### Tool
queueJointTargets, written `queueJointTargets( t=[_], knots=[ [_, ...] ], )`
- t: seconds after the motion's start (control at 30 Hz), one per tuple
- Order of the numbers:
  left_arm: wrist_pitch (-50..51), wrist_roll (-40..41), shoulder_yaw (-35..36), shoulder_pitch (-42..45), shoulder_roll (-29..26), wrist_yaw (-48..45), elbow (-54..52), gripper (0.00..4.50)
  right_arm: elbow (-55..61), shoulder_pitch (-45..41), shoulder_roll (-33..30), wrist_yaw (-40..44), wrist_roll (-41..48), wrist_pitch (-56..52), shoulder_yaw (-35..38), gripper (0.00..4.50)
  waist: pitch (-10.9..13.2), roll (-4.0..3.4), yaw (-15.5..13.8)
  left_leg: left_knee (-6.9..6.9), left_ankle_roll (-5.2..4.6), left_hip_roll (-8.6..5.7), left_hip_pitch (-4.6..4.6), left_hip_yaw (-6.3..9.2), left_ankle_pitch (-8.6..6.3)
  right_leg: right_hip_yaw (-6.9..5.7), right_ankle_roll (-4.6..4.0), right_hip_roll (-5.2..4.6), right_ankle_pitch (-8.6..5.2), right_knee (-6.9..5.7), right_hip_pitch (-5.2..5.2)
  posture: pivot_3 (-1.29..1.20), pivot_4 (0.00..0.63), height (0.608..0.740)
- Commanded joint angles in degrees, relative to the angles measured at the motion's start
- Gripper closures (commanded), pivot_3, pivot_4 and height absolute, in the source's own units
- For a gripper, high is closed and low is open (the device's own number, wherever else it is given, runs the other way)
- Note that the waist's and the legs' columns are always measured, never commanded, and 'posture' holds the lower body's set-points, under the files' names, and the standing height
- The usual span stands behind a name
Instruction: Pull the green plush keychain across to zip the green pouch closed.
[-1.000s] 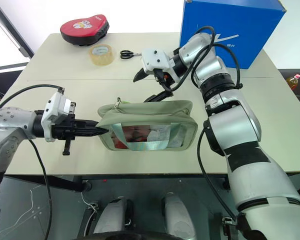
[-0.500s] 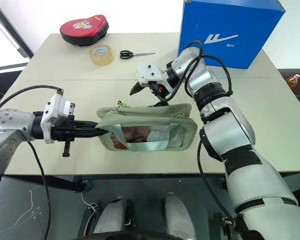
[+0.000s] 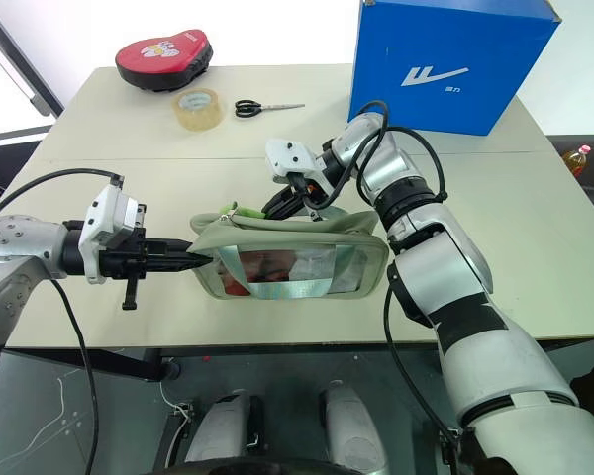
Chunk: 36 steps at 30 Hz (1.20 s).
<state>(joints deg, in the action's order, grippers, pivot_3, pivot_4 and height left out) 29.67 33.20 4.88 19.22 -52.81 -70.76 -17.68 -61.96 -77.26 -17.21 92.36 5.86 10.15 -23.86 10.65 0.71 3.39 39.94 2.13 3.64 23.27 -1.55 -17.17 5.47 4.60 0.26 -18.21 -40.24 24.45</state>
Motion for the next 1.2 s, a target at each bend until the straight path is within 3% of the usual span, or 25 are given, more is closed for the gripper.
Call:
queueJointTargets(
  t=[0.03,0.4,0.6,1.2],
  knots=[
    [0.39,-0.94,-0.95,-0.58,-0.75,0.06,0.16,4.50,2.59,-0.68,-0.73,0.14,0.81,-0.39,2.39,4.42,0.00,0.00,0.05,0.00,0.00,0.00,0.00,0.00,0.00,0.00,0.00,0.00,0.00,0.00,0.00,0.00,0.150,0.737],
    [0.28,-1.19,-0.96,-0.60,-0.75,0.04,1.22,4.50,11.56,-0.56,-5.29,-0.50,1.46,-5.53,10.05,4.42,0.00,-0.01,0.57,-0.02,0.00,0.00,0.00,0.01,0.00,0.00,0.00,0.00,0.00,0.00,0.00,0.00,0.150,0.737],
    [1.02,-1.12,-1.40,0.29,0.47,1.61,2.34,4.50,17.19,0.06,-8.42,-4.90,-1.20,-7.17,11.33,4.42,0.00,-0.01,0.52,-0.03,-0.01,0.00,0.00,0.02,0.00,0.00,0.00,0.01,0.00,0.00,0.00,0.00,0.150,0.737],
    [3.14,-0.62,-0.75,-0.02,2.50,6.21,3.22,4.50,52.48,14.79,-28.08,-14.70,-4.76,-17.82,15.13,4.42,0.01,-0.01,0.18,-0.02,-0.02,-0.02,0.03,0.00,-0.01,0.03,0.00,-0.01,0.00,0.06,0.00,0.00,0.150,0.737]
  ],
)
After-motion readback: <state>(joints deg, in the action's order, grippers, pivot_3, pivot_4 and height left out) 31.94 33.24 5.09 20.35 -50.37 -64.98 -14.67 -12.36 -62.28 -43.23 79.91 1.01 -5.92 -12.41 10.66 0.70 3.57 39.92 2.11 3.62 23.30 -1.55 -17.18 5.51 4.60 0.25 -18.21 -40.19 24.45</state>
